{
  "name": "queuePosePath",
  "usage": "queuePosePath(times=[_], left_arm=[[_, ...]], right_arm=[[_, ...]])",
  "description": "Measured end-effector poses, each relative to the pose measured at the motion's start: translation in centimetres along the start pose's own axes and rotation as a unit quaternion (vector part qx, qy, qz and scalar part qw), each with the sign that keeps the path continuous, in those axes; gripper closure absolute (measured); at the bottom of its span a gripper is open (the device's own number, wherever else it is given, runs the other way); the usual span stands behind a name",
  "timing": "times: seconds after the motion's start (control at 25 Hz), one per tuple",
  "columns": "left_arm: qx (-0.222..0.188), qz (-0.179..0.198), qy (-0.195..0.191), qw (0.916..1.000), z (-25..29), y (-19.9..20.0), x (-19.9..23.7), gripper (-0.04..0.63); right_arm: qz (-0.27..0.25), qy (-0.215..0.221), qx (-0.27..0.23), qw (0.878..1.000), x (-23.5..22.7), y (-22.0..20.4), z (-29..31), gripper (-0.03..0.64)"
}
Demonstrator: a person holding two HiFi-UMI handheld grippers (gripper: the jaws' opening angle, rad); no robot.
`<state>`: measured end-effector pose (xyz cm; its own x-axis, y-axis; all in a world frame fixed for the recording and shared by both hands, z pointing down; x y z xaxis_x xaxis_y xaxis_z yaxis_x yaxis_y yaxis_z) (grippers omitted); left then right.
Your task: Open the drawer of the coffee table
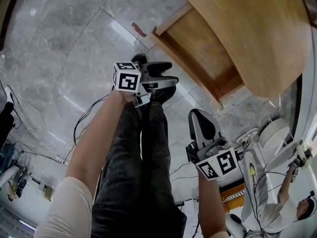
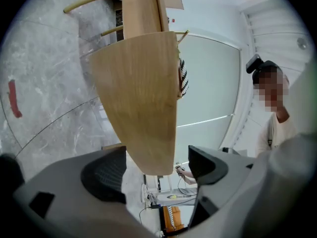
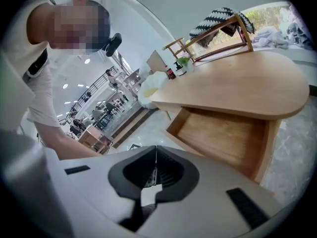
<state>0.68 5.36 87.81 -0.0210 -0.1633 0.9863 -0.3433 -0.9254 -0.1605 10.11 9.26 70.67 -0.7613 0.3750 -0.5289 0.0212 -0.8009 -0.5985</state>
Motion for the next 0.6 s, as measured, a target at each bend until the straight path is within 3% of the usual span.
queuePosePath(times=[0.24, 0.6], left_arm=[[-0.005, 0.033, 0.017, 0.9993, 0.0, 1.7, -8.2, 0.313], [-0.001, 0.092, 0.036, 0.9951, 1.2, 5.4, -22.8, 0.403]], right_arm=[[-0.011, -0.002, -0.026, 1.0, 2.0, 4.9, -3.0, 0.598], [-0.03, -0.021, -0.066, 0.997, 6.8, 12.6, -12.1, 0.598]])
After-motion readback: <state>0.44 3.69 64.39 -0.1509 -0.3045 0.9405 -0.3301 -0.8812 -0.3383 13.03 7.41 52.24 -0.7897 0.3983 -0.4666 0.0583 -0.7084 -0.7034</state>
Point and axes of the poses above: the fingertips, and each gripper's own axes: z forward along the fingers, x to its left, y out of its top, the point moved 3 cm from there along -z, backward along the fingers, and after that the axes turned 4 degrees about -y, right-handed, at the moved point
